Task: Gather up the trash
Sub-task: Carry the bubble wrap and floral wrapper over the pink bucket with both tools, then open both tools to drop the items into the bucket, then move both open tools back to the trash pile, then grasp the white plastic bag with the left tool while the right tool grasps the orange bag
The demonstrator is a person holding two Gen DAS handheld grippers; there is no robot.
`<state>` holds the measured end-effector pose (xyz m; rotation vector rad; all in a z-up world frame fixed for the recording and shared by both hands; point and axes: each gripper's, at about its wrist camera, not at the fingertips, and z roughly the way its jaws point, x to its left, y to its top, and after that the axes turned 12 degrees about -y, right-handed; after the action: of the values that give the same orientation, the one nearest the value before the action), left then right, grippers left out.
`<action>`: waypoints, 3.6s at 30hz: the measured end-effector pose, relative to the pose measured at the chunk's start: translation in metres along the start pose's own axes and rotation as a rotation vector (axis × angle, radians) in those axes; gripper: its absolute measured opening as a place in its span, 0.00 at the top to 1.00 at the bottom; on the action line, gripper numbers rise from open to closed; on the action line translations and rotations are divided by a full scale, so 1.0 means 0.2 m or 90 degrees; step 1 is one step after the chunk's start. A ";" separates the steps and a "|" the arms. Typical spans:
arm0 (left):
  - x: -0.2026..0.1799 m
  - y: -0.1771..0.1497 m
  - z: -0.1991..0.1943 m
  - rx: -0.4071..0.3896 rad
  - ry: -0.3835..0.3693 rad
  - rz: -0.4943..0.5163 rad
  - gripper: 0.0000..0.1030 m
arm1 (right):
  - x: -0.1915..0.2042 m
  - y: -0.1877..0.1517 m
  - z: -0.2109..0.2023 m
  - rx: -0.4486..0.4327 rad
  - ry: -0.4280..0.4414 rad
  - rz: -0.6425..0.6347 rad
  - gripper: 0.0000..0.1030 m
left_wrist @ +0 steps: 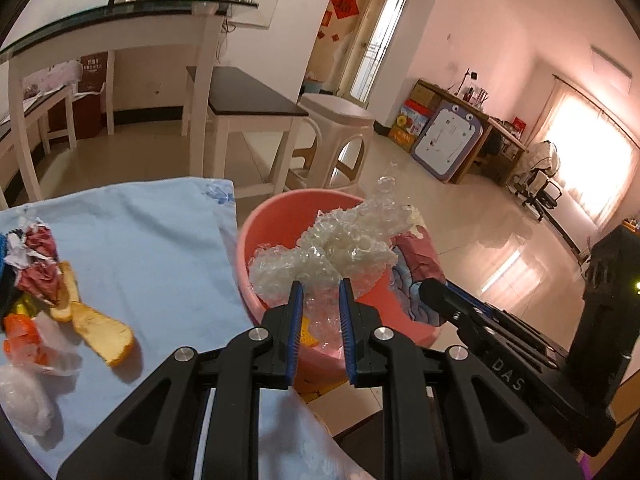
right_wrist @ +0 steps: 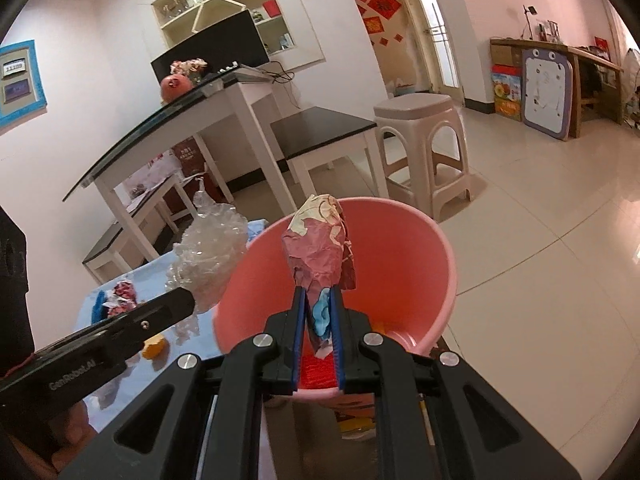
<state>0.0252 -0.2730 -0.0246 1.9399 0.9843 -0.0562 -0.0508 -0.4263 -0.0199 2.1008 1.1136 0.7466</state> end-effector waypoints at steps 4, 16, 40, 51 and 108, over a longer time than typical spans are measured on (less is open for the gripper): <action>0.01 -0.01 0.07 0.017 0.003 -0.005 0.83 | -0.02 0.00 0.05 0.010 -0.008 0.004 0.88; 0.04 -0.01 0.20 0.039 0.005 -0.014 0.79 | -0.07 -0.03 0.15 0.034 -0.024 0.016 0.86; -0.05 -0.02 -0.05 0.005 0.000 0.021 0.61 | 0.02 -0.03 -0.01 0.005 -0.001 0.001 0.50; 0.03 -0.09 -0.36 -0.023 0.015 0.002 0.61 | 0.26 -0.09 -0.18 -0.005 0.036 -0.050 0.46; 0.81 -0.46 -0.92 -0.042 0.191 -0.089 0.79 | 1.24 -0.32 0.05 0.112 0.232 -0.199 0.42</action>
<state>0.0125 -0.0136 -0.0519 1.8499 1.3025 0.1909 0.0444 -0.1874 -0.0296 1.9059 1.7143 0.9262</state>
